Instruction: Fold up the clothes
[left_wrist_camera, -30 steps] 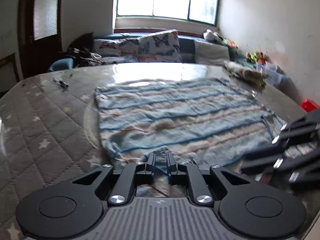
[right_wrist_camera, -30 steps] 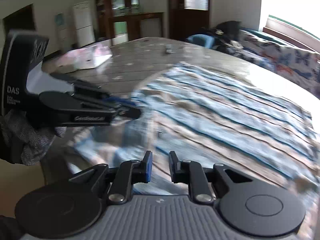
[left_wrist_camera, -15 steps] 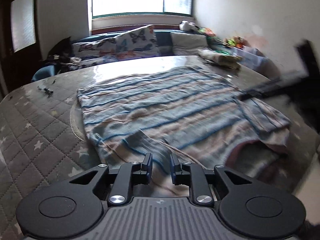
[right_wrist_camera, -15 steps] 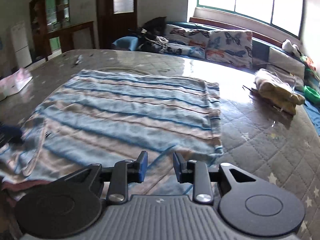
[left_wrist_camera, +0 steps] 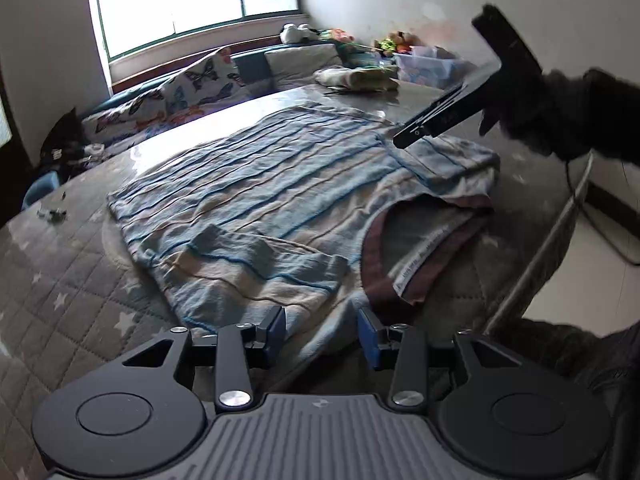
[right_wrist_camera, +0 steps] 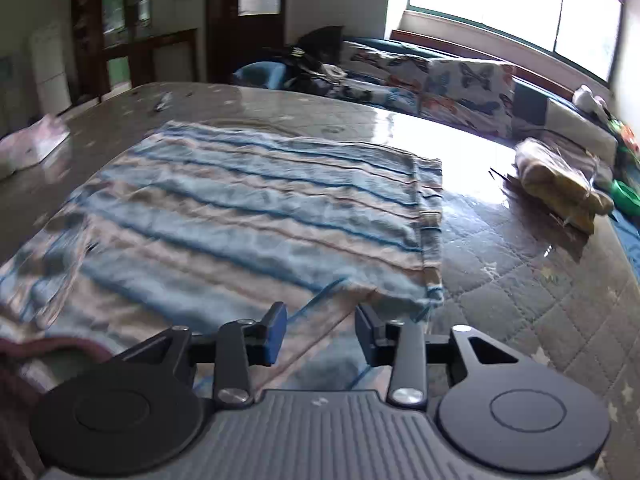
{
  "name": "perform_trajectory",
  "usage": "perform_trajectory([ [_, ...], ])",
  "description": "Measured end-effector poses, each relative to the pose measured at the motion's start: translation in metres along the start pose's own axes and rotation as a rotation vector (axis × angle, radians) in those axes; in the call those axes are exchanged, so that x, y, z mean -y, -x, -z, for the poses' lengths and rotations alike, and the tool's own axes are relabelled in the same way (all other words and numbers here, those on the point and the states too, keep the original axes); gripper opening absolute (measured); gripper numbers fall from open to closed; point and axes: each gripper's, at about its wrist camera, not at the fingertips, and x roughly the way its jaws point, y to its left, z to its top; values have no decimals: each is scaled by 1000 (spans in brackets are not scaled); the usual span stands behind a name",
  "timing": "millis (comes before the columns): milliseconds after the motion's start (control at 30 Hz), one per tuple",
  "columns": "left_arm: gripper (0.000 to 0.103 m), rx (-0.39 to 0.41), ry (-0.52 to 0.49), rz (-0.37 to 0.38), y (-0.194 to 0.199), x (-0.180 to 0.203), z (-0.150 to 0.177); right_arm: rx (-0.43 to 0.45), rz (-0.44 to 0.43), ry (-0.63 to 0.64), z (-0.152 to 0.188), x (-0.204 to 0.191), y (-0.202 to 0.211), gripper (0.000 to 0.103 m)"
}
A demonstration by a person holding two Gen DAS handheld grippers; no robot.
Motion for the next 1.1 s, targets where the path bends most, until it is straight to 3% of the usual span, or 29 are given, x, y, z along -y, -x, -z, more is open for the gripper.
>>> perform_trajectory([
  [200,43,18,-135,-16,-3,18,6,-12,-19,110,21,-21,37,47],
  [367,43,34,-151,-18,-13,21,8,-37,-26,198,37,-33,57,52],
  [500,26,53,-156,-11,-17,23,6,-72,-21,286,49,-40,65,53],
  [600,12,71,-134,-19,-17,19,3,-97,-19,355,59,-47,69,57],
  [633,11,77,-125,-23,-16,18,2,-103,-22,376,63,-50,70,61],
  [867,9,114,15,-10,-12,-6,-19,-64,-7,456,69,-59,66,61],
  [967,9,104,61,0,-17,-16,-24,-43,0,456,66,-59,61,57],
  [1033,9,98,92,6,-19,-23,-28,-35,-9,440,63,-58,58,48],
  [1100,9,91,122,13,-22,-31,-32,-19,-43,431,62,-57,58,48],
])
